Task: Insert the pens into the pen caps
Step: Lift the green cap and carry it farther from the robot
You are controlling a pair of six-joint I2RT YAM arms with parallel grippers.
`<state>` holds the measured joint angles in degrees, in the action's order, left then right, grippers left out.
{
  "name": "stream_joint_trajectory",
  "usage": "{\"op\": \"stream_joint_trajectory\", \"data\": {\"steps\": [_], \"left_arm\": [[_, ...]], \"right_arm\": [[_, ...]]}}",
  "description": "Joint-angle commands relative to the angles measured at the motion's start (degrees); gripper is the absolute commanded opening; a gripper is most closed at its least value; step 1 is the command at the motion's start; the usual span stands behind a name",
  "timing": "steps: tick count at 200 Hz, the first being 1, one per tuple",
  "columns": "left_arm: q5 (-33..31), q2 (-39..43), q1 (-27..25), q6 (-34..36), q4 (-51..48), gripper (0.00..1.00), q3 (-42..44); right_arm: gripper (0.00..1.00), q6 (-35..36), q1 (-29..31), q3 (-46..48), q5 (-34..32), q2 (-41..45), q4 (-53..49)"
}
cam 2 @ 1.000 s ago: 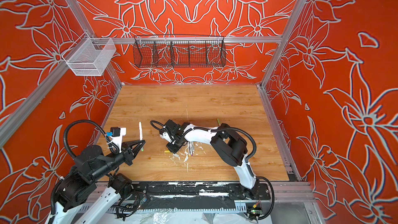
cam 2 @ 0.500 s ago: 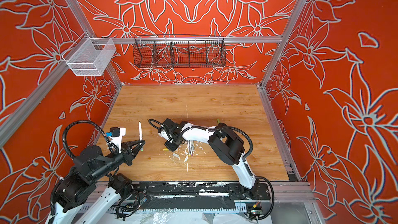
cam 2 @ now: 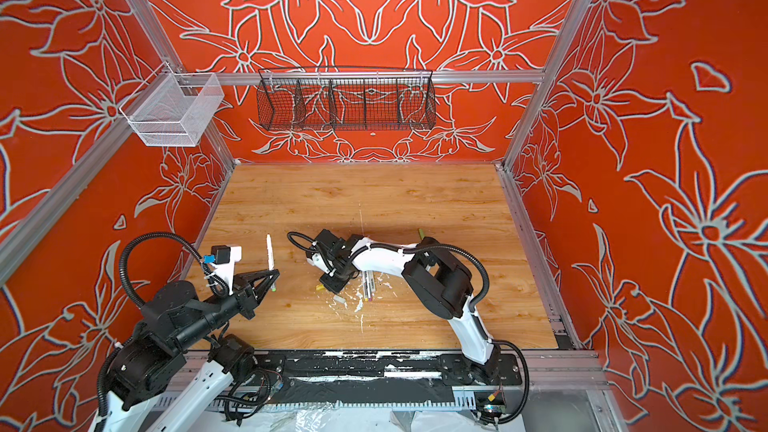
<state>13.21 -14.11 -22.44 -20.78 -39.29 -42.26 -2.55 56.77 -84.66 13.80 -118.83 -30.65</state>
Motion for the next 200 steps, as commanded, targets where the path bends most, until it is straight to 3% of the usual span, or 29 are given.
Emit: {"op": "stream_joint_trajectory", "data": {"steps": [1,66,138,171,200], "left_arm": [[0.8,0.9,0.6,0.7,1.6,0.00,0.4],[0.6,1.3,0.6,0.7,1.5,0.00,0.5],[0.5,1.0,0.6,0.7,1.5,0.00,0.5],[0.5,0.9,0.7,0.7,1.5,0.00,0.5],[0.6,0.9,0.7,0.7,1.5,0.00,0.5]], "right_arm": [[0.31,1.7,0.3,1.4,-1.4,0.3,-2.5],[0.19,1.3,-0.2,-0.9,-2.6,-0.8,-2.7],[0.13,-2.3,-3.8,1.1,3.6,5.7,-0.1],[0.13,-1.5,-7.7,5.8,6.7,10.8,2.2],[0.13,-0.8,-14.2,8.9,4.5,12.8,-1.0]]}}
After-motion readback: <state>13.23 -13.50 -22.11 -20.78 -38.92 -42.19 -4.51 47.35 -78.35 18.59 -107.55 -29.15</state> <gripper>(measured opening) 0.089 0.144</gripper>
